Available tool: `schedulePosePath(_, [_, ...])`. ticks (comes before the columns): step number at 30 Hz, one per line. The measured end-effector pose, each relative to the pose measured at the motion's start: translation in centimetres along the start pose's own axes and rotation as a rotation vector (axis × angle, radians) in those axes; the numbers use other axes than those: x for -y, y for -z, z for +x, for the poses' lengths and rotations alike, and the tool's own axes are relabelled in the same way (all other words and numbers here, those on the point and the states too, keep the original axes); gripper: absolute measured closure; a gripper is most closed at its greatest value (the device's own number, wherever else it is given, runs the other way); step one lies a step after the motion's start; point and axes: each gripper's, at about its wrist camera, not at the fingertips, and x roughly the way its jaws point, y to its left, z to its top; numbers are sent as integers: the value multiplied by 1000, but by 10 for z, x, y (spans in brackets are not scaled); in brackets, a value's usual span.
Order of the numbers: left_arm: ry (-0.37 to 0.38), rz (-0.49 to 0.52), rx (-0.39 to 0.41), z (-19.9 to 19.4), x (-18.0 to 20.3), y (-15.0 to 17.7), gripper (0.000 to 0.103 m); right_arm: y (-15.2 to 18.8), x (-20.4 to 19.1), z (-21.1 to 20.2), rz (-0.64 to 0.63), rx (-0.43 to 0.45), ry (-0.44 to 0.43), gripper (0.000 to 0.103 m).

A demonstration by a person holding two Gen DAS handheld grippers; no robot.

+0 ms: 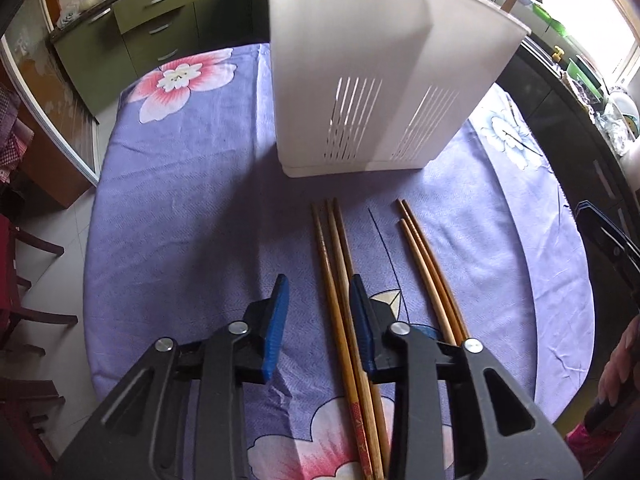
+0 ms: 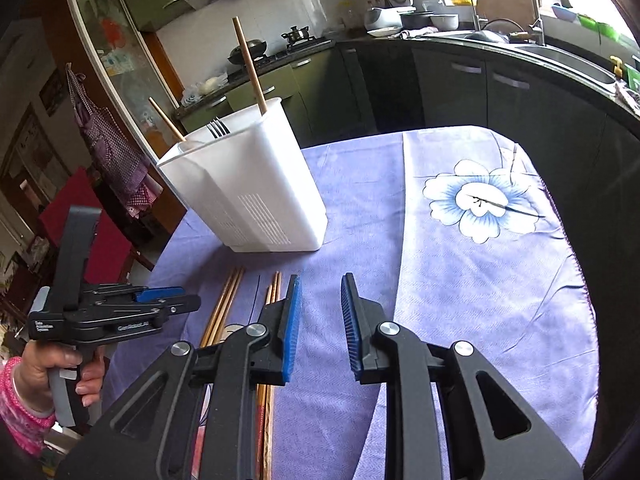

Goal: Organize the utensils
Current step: 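Move the left gripper back to the chopsticks and close on one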

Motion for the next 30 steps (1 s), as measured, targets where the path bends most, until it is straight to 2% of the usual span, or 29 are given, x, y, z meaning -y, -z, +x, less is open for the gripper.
schedulePosePath(6, [-26,-1,-16,14,3,-7,81,3,2,7,18,-11,-19,82])
schedulePosePath(11, [-66,4,-31,25,6,-11,91,3,6,7,35,-14,-29,82])
schedulePosePath(20, [-68,-1,-50,34,11,-13,92,4,12,7,62,-20,-48,82])
schedulePosePath(21, [-73,0,-48,34,12,-12,92,5,12,7,64,-21,-49,81])
schedulePosePath(23, [-91,7,-47,34,13,-13,96,5,13,7,68,-20,-50,70])
schedulePosePath(30, [-64,-24,-30,30,7,-13,97,7,8,15,39,-49,-36,70])
